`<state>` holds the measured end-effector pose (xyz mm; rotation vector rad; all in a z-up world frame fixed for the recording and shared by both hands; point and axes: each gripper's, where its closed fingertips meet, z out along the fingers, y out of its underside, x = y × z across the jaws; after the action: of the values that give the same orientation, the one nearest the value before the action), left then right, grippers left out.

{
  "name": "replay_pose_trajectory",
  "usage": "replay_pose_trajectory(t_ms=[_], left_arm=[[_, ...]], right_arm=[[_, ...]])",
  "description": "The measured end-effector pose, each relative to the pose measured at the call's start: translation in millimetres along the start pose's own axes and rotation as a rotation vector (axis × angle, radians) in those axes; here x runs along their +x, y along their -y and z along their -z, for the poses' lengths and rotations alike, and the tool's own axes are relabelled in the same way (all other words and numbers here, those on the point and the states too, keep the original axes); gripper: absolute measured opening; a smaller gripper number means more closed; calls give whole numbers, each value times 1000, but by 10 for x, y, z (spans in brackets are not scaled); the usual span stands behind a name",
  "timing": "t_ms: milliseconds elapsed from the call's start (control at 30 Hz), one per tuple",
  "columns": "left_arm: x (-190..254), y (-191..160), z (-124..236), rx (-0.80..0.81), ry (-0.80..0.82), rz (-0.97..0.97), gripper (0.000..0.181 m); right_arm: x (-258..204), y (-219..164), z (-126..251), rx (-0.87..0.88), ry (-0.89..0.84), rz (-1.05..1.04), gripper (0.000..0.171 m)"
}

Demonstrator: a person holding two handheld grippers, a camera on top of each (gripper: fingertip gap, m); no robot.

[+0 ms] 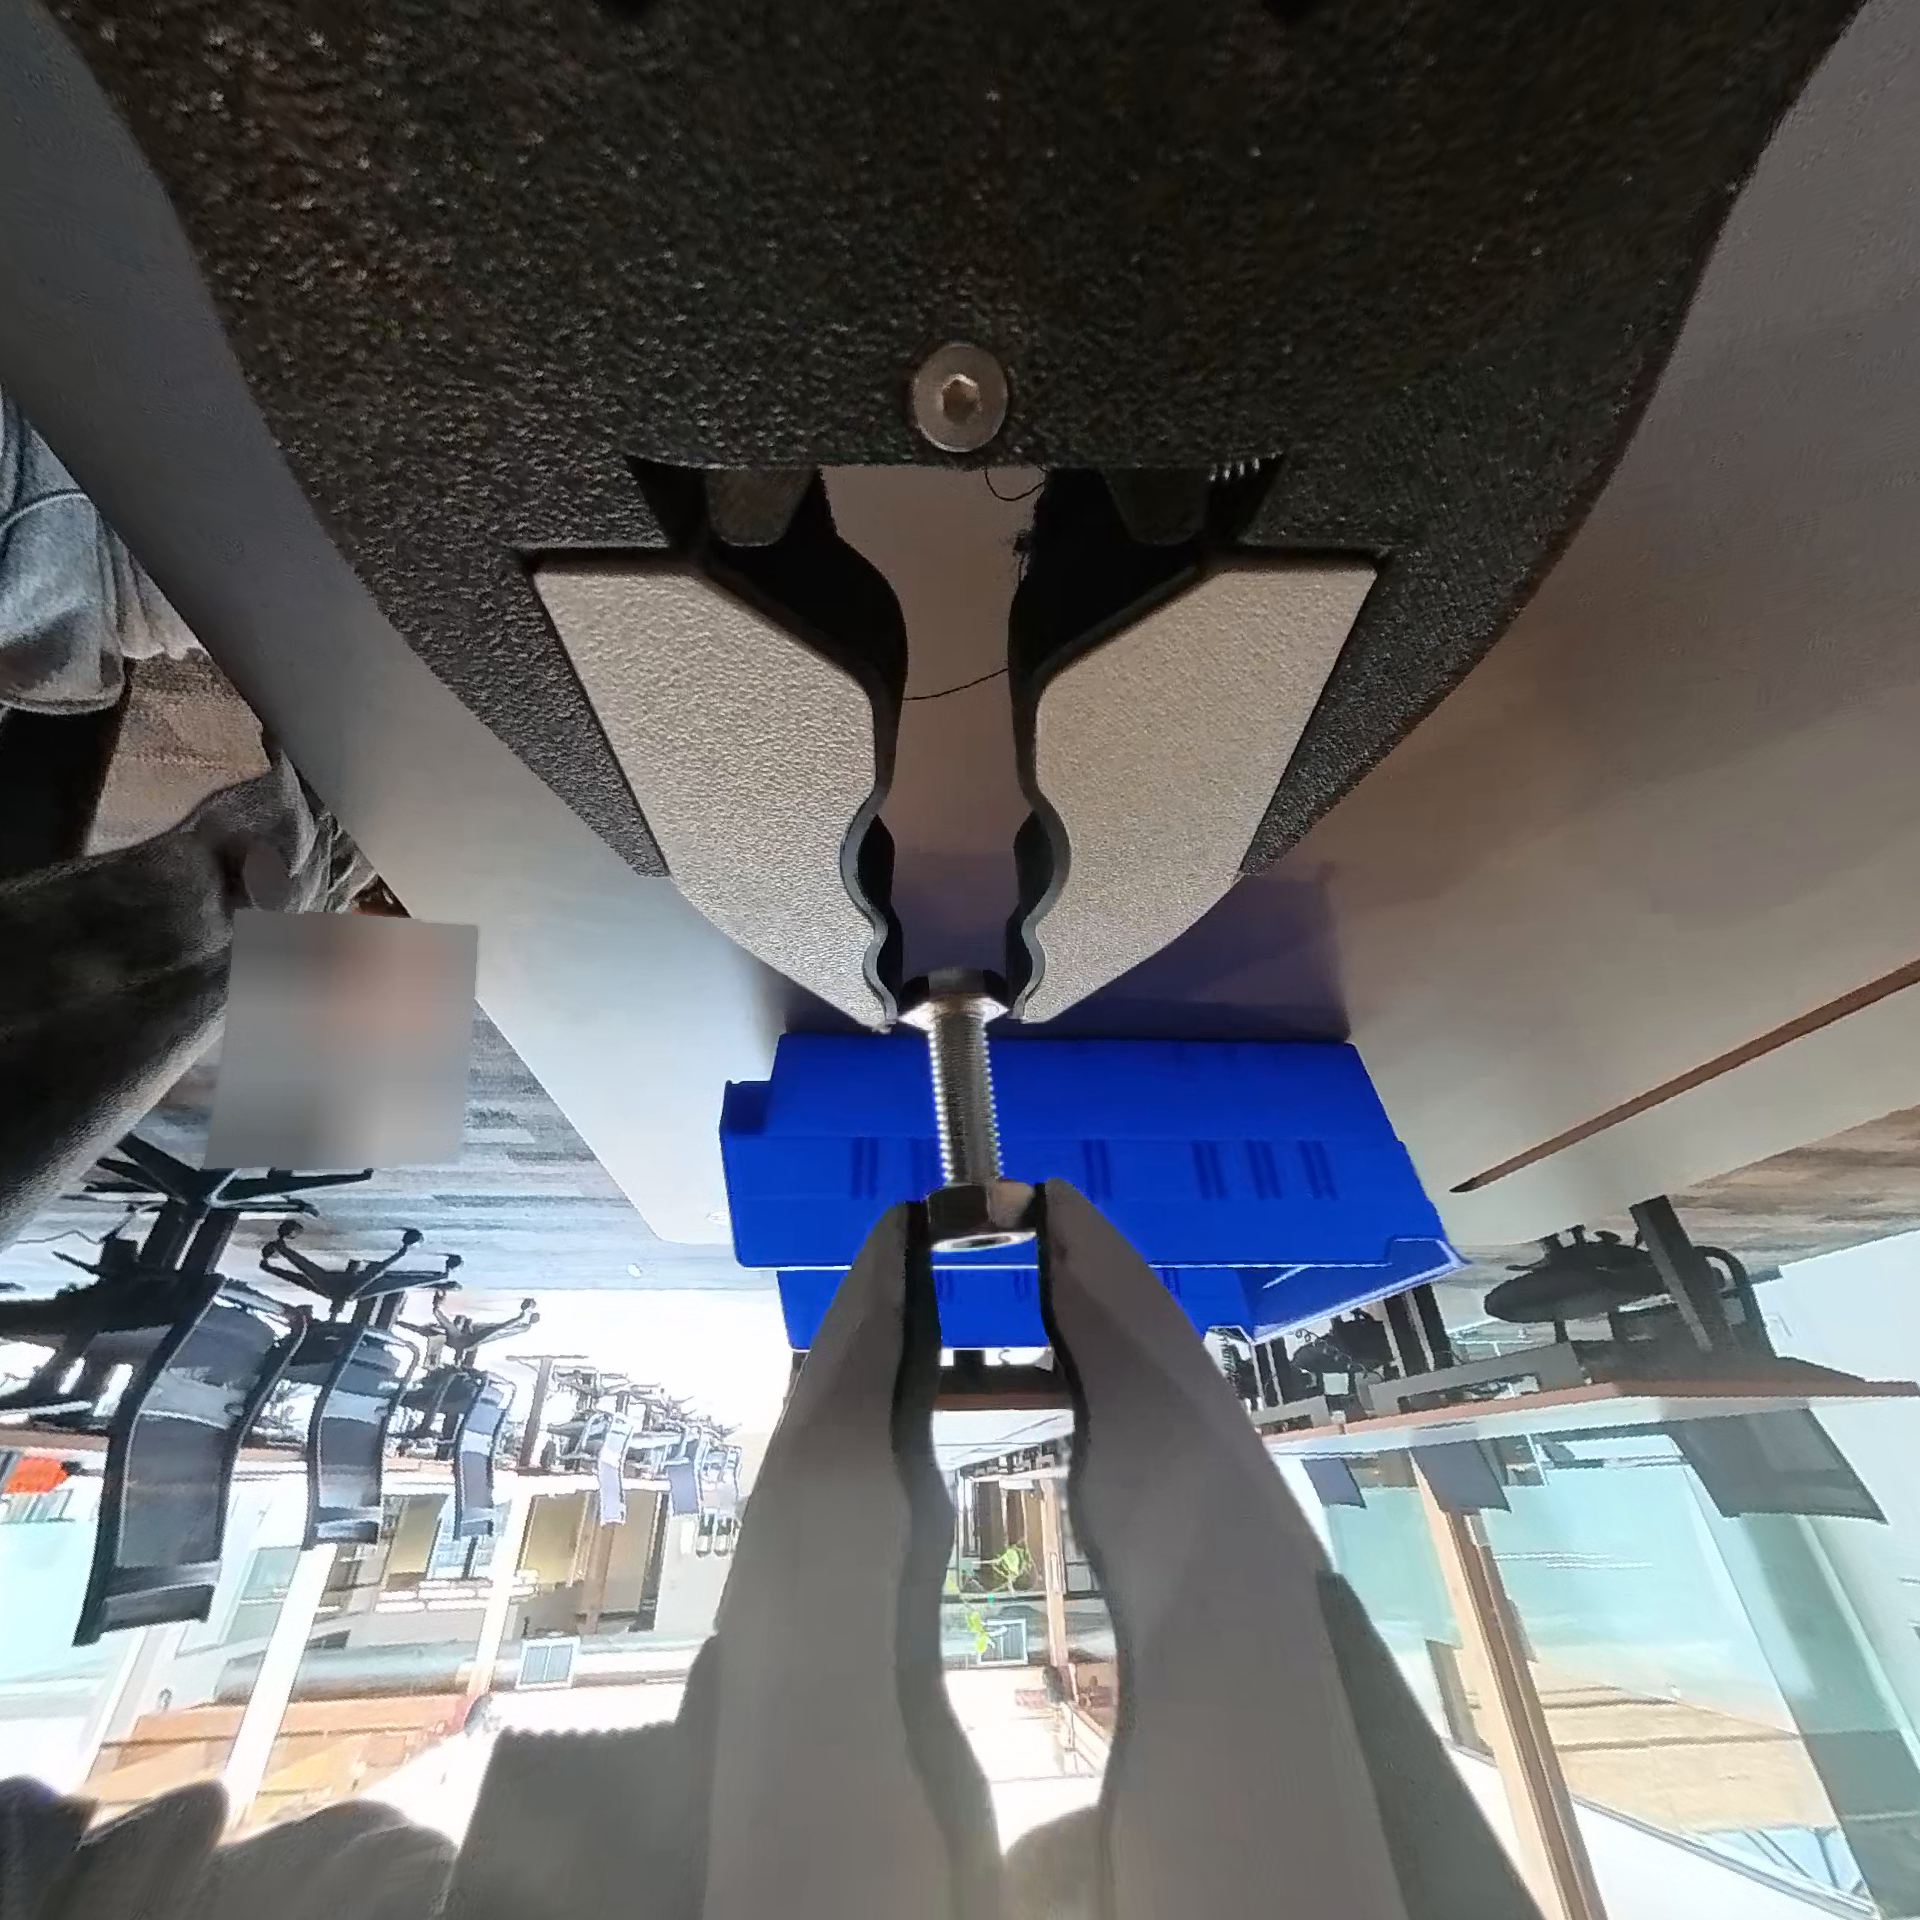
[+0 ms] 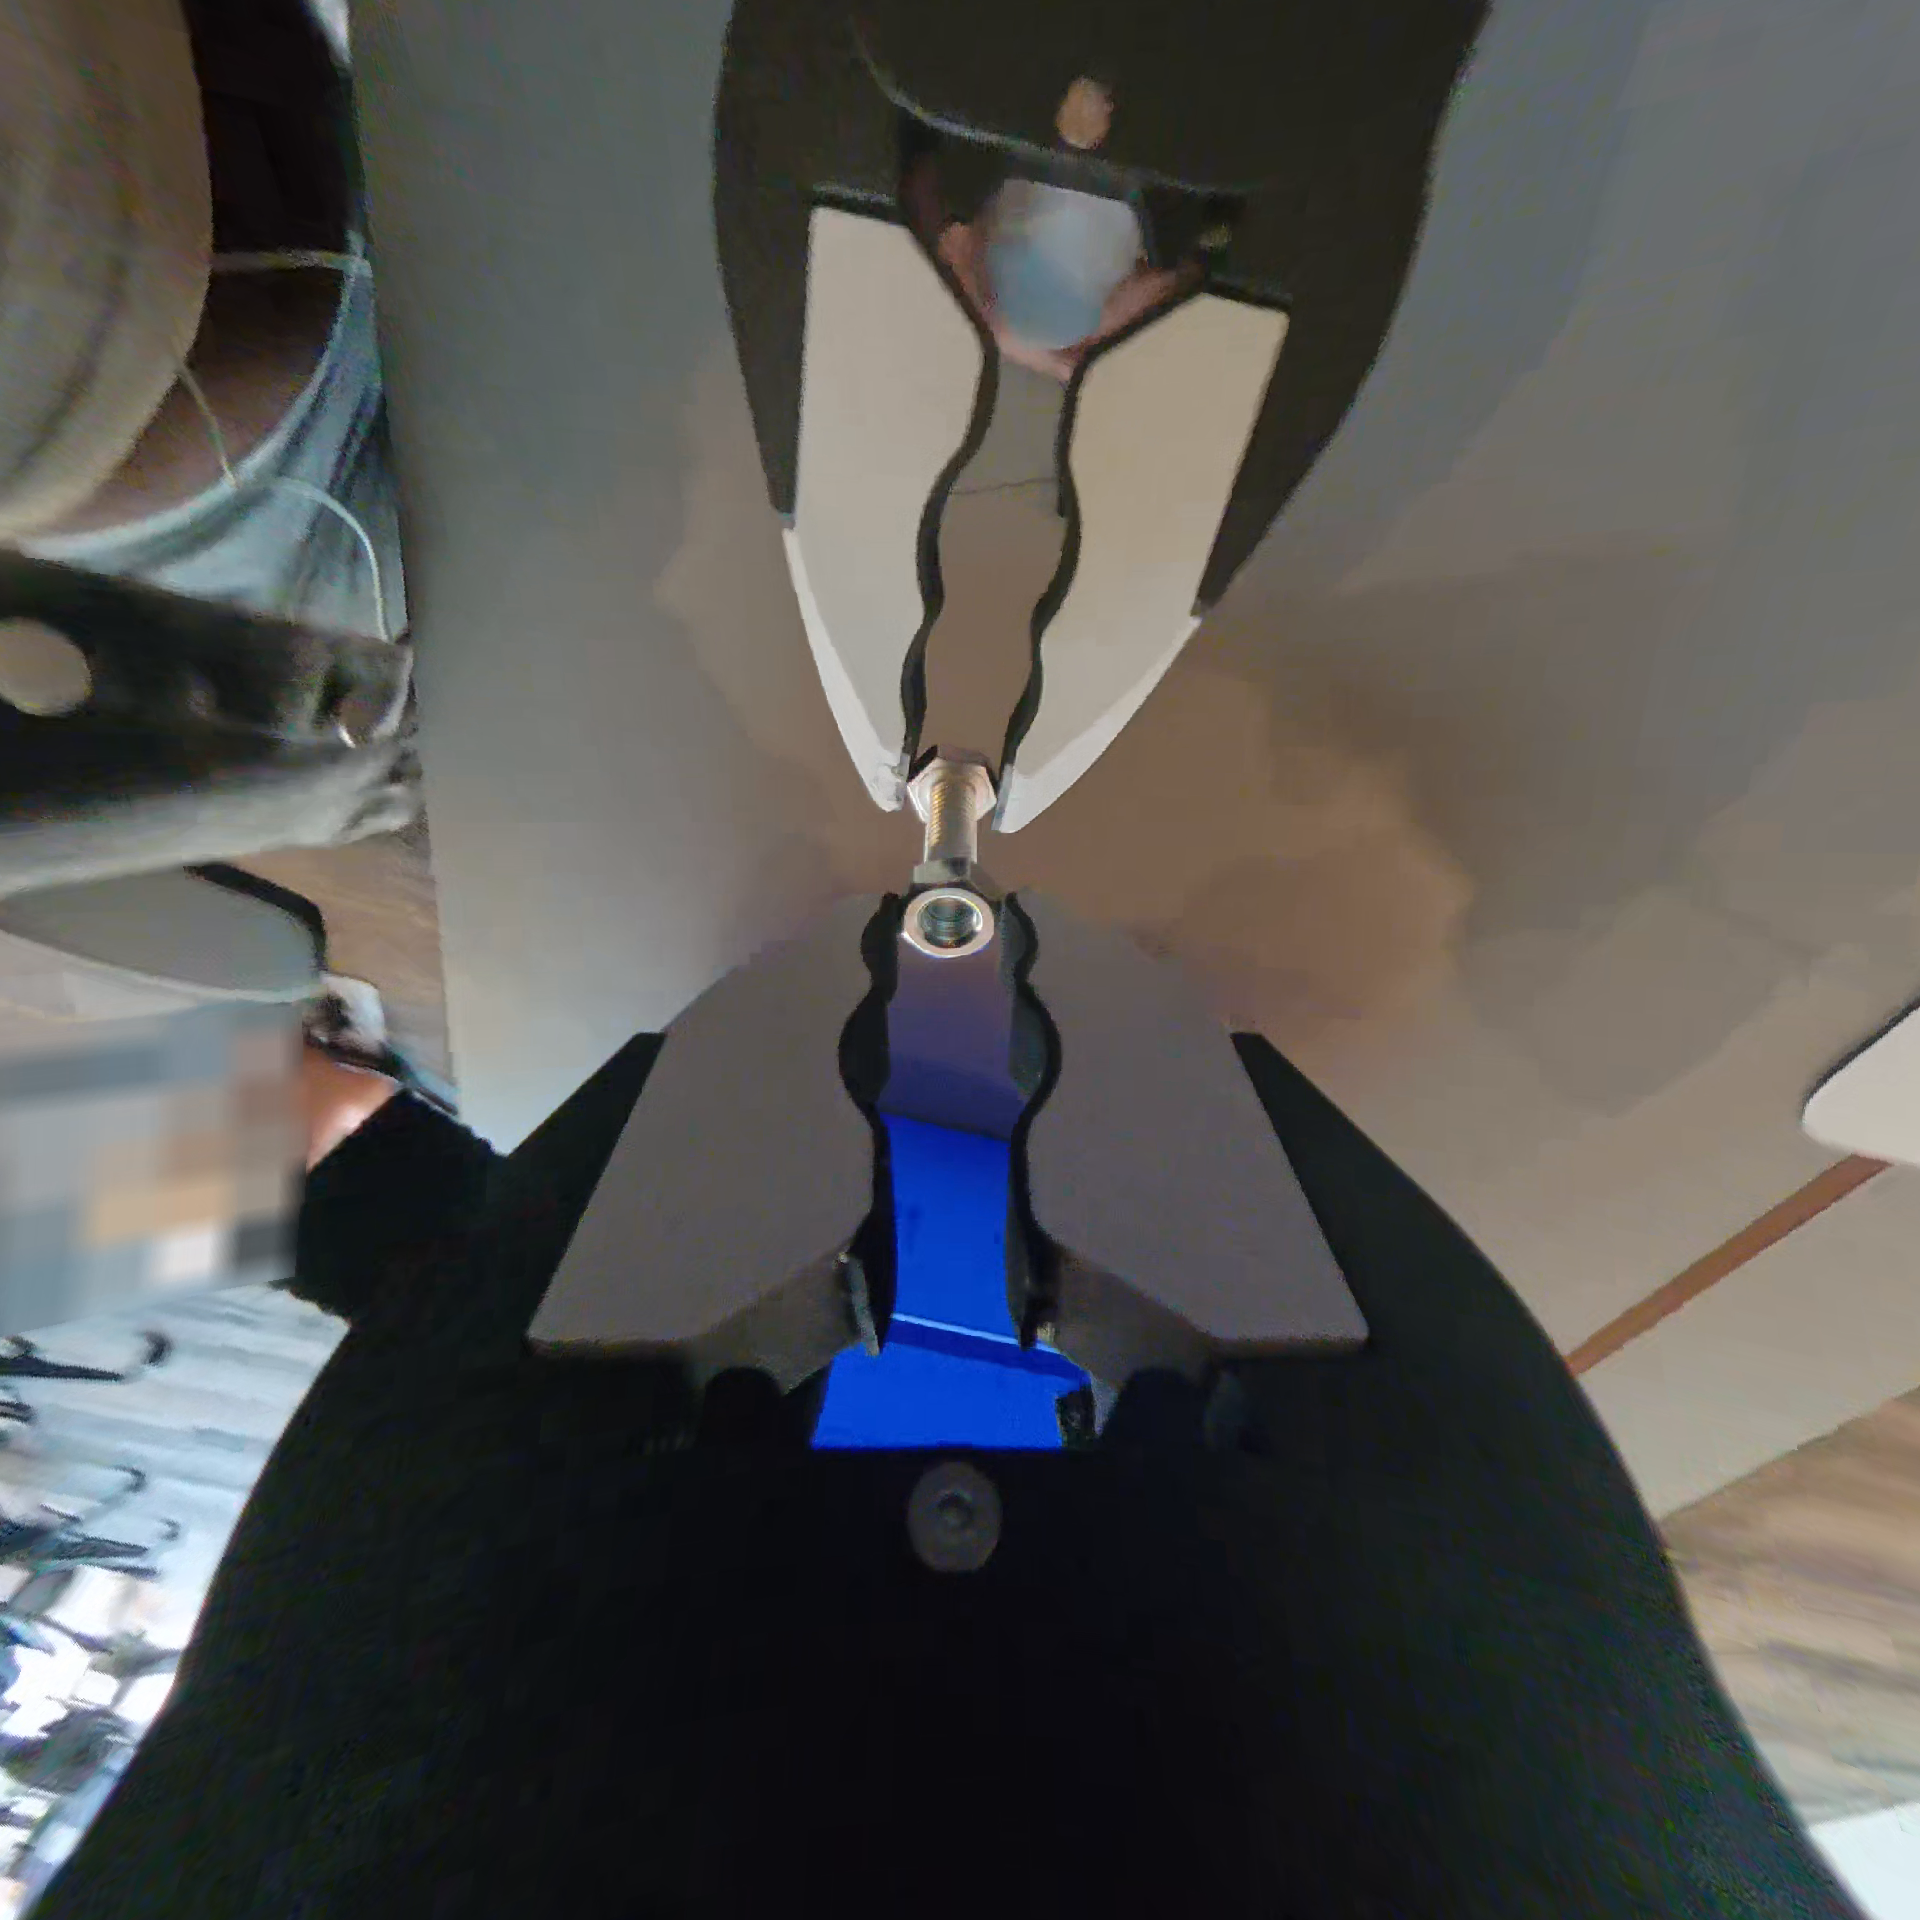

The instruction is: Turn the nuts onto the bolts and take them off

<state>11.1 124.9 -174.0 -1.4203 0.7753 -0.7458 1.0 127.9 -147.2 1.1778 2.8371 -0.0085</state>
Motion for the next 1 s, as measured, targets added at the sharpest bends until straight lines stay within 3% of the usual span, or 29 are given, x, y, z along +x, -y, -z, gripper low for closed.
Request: replay_pose_trajectory(t_ms=[333, 700, 867, 933, 1000], left_arm=[[-15, 0, 0, -1, 13, 0, 19], [-15, 26, 18, 21, 18, 8, 19], [-10, 32, 24, 28, 11, 8, 19], [-8, 37, 27, 31, 7, 10, 19], [-9, 36, 27, 31, 5, 13, 19]], right_arm=[[20, -5, -8, 63, -13, -398, 18], [29, 42, 26, 150, 10, -593, 19], [-32, -20, -65, 112, 22, -555, 57], [-16, -17, -47, 128, 12, -535, 57], [44, -27, -10, 153, -27, -495, 34]])
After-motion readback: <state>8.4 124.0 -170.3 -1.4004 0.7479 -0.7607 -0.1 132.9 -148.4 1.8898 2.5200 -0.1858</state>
